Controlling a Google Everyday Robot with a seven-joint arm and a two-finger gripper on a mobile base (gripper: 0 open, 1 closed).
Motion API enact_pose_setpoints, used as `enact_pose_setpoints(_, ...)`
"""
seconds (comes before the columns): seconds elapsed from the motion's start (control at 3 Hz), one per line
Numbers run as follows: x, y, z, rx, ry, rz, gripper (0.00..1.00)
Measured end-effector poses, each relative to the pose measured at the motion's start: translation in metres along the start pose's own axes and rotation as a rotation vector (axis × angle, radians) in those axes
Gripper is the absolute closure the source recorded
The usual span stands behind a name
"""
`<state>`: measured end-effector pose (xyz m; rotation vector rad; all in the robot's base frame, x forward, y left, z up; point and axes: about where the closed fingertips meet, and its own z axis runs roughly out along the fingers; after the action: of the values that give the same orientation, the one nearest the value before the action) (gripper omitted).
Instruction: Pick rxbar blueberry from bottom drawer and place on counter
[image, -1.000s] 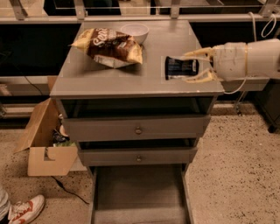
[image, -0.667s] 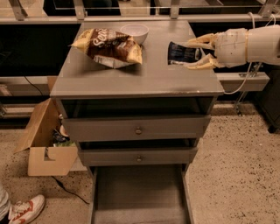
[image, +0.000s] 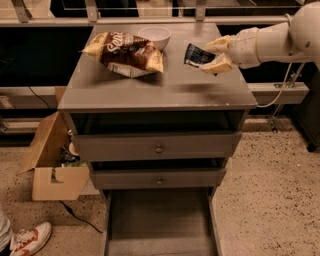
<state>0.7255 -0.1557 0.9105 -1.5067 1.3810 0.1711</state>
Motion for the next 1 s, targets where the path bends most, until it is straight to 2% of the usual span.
enact_pose_setpoints(0.33,0.0134,-0.0133,0.0252,-0.006,0.003,0.104,0.82)
enact_pose_setpoints(1.0,0.0129,-0.0168,0.0258,-0.001,0.001,0.115,0.36)
